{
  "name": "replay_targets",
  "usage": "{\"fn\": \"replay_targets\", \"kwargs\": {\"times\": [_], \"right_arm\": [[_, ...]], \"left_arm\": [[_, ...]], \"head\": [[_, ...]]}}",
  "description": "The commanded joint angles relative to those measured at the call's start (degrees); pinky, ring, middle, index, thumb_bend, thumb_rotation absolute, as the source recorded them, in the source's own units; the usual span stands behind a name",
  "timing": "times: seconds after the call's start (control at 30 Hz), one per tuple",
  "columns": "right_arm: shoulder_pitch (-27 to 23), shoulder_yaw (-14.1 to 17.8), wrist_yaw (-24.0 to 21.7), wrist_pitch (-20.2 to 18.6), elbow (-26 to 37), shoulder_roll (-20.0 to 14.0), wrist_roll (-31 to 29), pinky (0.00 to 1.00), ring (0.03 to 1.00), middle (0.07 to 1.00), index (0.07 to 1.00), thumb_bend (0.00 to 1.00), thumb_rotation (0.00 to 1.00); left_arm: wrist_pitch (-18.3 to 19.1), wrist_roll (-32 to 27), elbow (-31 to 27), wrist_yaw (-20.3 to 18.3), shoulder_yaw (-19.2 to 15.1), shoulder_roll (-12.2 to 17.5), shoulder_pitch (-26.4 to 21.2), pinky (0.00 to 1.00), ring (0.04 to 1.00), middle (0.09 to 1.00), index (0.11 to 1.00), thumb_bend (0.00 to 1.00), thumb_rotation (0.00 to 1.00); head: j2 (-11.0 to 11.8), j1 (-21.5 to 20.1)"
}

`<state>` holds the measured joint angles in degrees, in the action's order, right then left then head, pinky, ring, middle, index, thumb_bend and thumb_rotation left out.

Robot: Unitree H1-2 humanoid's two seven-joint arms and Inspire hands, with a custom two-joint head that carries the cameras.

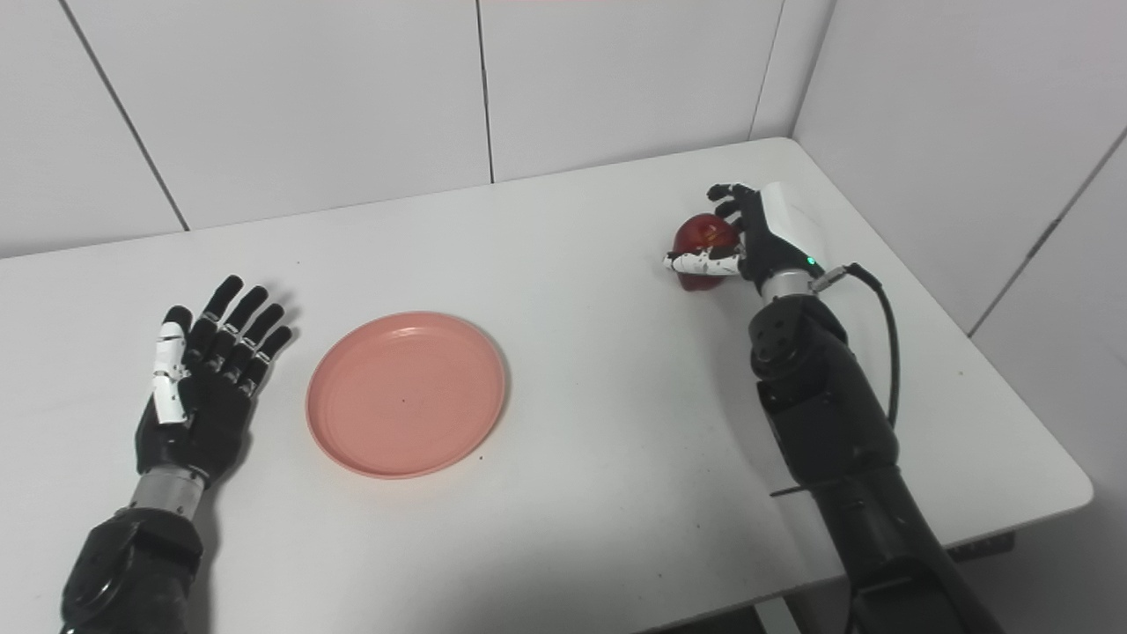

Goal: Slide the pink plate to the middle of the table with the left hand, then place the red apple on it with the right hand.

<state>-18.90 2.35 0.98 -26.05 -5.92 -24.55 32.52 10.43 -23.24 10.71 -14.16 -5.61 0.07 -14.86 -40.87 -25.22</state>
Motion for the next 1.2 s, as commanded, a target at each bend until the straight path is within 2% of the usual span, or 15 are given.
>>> {"fn": "replay_targets", "kwargs": {"times": [0.0,0.33,0.47,0.63,0.67,0.73,0.93,1.17], "right_arm": [[-3.1,-0.1,1.5,1.4,0.1,-1.8,0.6,0.57,0.641,0.687,0.7,0.93,0.27],[-3.9,-4.0,-0.8,-0.5,-1.5,-3.8,2.9,0.51,0.588,0.651,0.695,0.93,0.29],[-4.1,-4.9,-1.1,-0.7,-2.1,-4.2,3.5,0.49,0.577,0.639,0.682,0.92,0.25],[-3.9,-4.2,1.4,1.2,-2.9,-3.6,2.9,0.44,0.518,0.579,0.61,0.84,0.11],[-3.9,-4.0,2.2,1.9,-3.0,-3.5,2.8,0.42,0.5,0.563,0.539,0.65,0.13],[-3.7,-3.9,4.0,3.3,-3.2,-3.4,2.8,0.39,0.467,0.532,0.496,0.54,0.13],[-3.4,-4.1,6.0,4.3,-3.1,-3.7,3.0,0.34,0.431,0.501,0.487,0.52,0.13],[-3.1,-3.4,6.6,4.9,-2.2,-3.5,2.1,0.36,0.45,0.514,0.487,0.52,0.13]], "left_arm": [[2.7,0.4,0.6,1.1,0.2,0.2,1.3,0.89,0.886,0.896,0.884,0.38,1.0],[2.9,0.3,0.2,1.3,0.2,0.2,1.4,0.89,0.886,0.896,0.882,0.38,1.0],[3.0,0.1,0.2,1.2,0.1,0.2,1.5,0.89,0.886,0.895,0.882,0.38,1.0],[2.9,0.1,0.3,1.3,0.1,0.2,1.4,0.89,0.886,0.896,0.885,0.38,1.0],[2.9,0.1,0.3,1.3,0.1,0.2,1.4,0.89,0.887,0.896,0.885,0.38,1.0],[3.0,0.1,0.3,1.3,0.1,0.2,1.4,0.89,0.888,0.896,0.885,0.37,1.0],[3.0,0.1,0.4,1.3,0.1,0.2,1.4,0.89,0.889,0.899,0.886,0.38,1.0],[3.2,0.2,-0.1,1.5,0.2,0.1,1.5,0.89,0.887,0.899,0.886,0.38,1.0]], "head": [[0.0,0.1],[-0.2,0.1],[-0.3,0.1],[-0.3,0.1],[-0.3,0.1],[-0.3,0.1],[-0.3,0.3],[-0.3,0.4]]}}
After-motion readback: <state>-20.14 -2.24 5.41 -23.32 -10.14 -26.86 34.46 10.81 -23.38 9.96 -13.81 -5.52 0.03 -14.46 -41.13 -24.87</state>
